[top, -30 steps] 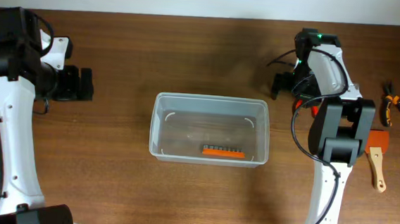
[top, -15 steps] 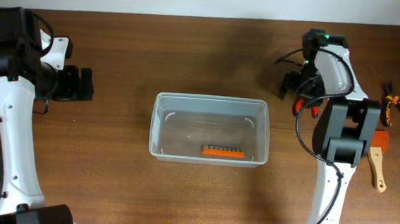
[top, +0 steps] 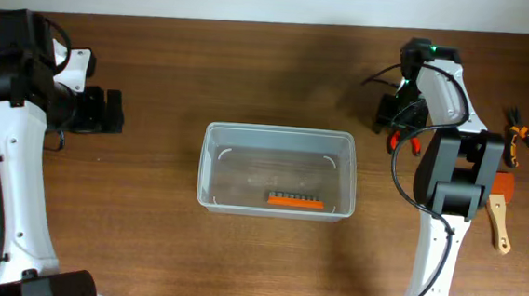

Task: Pack container
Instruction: 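Lower the right gripper and grasp the red-handled pliers at the joint, then lift the red pliers and carry them over the container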

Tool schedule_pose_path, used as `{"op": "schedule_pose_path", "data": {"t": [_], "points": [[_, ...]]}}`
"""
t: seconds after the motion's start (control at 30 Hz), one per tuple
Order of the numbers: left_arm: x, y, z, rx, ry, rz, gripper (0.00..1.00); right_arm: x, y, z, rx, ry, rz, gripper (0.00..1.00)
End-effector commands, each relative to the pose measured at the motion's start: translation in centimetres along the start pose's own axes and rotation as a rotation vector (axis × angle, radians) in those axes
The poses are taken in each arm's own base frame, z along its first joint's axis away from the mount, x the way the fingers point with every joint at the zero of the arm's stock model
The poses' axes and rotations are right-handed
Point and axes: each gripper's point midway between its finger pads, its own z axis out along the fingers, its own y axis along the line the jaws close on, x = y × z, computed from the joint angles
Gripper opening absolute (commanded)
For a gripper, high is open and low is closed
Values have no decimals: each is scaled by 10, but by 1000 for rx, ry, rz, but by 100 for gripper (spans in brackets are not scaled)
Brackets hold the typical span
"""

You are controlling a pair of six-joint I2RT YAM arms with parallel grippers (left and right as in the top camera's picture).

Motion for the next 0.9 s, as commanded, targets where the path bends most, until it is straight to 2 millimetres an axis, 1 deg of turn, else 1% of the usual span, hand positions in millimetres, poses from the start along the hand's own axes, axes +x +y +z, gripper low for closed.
{"op": "schedule_pose_path", "data": {"t": [0.0, 0.13, 0.3, 0.4, 0.5, 0.6, 0.67, 0.8, 0.87], "points": [[-3, -3, -1, 11, -10, -9, 99, 2, -1, 9, 0, 23, -1, 42], [-3, -3, -1, 11, -10, -9, 99, 2, -1, 9, -2, 24, -1, 32], [-3, -3, -1, 11, -10, -9, 99, 3, 0, 9, -10, 29, -1, 30], [-3, -3, -1, 11, -10, -9, 99, 4, 0, 9, -10, 30, -1, 24], [-3, -3, -1, 11, -10, -9, 99, 4, 0, 9, -9, 34, -1, 22], [-3, -3, -1, 11, -10, -9, 99, 6, 0, 9, -7, 39, -1, 18], [-3, -3, -1, 11, -10, -9, 99, 8, -1, 9, -5, 47, -5, 13], [-3, -3, -1, 11, -10, -9, 99, 10, -2, 9, -2, 55, -8, 8], [-3, -3, -1, 11, -10, -9, 99, 10, -2, 9, 0, 58, -8, 7]]}}
